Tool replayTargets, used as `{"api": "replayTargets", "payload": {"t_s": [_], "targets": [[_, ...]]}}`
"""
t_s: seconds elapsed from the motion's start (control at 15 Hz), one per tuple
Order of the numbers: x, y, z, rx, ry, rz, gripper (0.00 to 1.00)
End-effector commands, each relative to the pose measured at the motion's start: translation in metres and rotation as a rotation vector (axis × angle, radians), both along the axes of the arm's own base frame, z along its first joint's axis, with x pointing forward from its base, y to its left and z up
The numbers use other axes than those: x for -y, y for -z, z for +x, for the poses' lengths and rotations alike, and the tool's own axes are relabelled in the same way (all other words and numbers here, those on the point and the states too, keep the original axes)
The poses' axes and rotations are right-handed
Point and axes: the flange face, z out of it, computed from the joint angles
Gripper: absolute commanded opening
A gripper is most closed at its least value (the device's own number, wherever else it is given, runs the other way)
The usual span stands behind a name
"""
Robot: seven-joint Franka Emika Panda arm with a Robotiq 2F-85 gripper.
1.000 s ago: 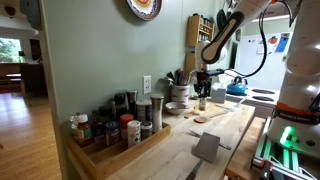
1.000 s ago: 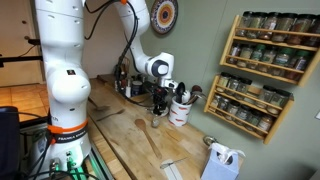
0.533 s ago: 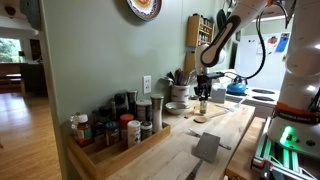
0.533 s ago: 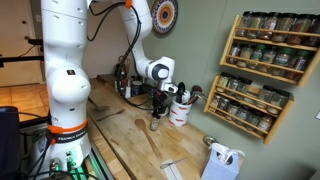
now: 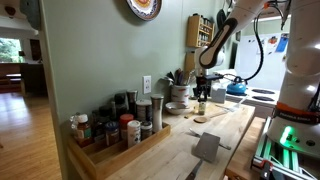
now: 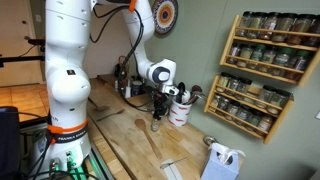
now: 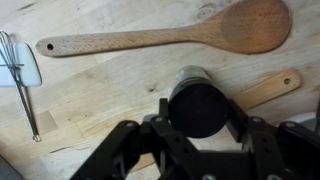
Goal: Remove the black lid from the bottle
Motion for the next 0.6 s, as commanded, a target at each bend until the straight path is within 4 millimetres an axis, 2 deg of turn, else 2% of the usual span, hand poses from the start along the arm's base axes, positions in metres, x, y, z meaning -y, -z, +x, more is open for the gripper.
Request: {"api": "replayTargets", "payload": {"t_s": [0.0, 0.13, 0.53], "targets": [[0.001, 0.001, 0.003, 0.03, -0.019, 0.01, 0.52], [0.0, -0.002, 0.004, 0.043, -0.036, 0.01, 0.32], [0.0, -0.013, 0.002, 0.061, -0.065, -0.003, 0.31]]}}
